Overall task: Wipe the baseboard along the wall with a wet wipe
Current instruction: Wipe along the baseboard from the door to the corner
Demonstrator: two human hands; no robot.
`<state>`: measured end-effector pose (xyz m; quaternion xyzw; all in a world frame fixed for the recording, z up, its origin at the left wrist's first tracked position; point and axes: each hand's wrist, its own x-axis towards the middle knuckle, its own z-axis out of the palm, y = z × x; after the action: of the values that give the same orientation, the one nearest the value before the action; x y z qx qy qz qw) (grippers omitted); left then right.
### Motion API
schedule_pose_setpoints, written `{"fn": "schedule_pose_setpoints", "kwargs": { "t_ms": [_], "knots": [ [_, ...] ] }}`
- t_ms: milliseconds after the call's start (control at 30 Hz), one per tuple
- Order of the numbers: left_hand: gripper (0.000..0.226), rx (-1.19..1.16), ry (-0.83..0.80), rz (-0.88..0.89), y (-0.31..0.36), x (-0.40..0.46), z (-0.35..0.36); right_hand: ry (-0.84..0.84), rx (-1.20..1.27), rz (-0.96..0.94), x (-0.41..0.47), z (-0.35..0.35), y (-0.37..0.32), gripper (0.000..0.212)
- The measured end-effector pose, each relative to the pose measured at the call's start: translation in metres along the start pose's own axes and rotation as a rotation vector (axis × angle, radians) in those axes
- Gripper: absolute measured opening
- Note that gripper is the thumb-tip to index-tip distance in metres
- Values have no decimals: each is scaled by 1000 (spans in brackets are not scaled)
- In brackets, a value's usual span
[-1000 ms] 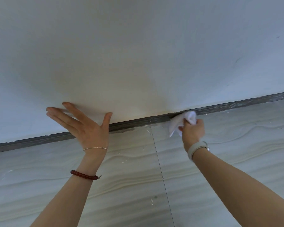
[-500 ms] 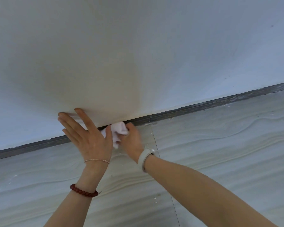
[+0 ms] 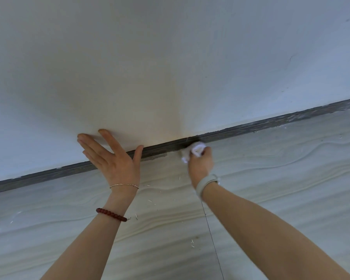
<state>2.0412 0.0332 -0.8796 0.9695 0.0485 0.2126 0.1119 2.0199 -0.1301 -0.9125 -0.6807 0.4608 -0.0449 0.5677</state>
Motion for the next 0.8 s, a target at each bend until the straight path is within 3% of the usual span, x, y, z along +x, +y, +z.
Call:
{"fn": "schedule_pose_setpoints", "kwargs": {
  "t_ms": [67,133,200,300,367,433,533,667,800],
  "knots": [
    [93,24,20,15,-2,1,3,-240,-33,33,-24,25,3,10],
    [90,39,30,33,-5,2,5,-447,10,123,-38,42,3,18],
    [88,39,35,59,-9,1,5,-484,120,234,-37,43,-1,21],
    [85,6,42,100,-14,0,2,-325,335,325,-7,8,-5,11],
    [85,-1,31,116,-14,-1,-2,-56,445,289,27,-34,-8,6],
    [87,3,-5,132,-11,-5,-5,211,509,199,55,-77,-14,18],
    [98,-37,-82,235,-5,-18,-11,251,235,19,65,-122,-21,16],
    [93,-106,-157,498,14,-33,-23,-63,-340,-25,36,-136,-28,9],
    [83,-136,-117,614,41,-27,-27,-206,-418,-77,14,-138,-46,8]
  ]
}}
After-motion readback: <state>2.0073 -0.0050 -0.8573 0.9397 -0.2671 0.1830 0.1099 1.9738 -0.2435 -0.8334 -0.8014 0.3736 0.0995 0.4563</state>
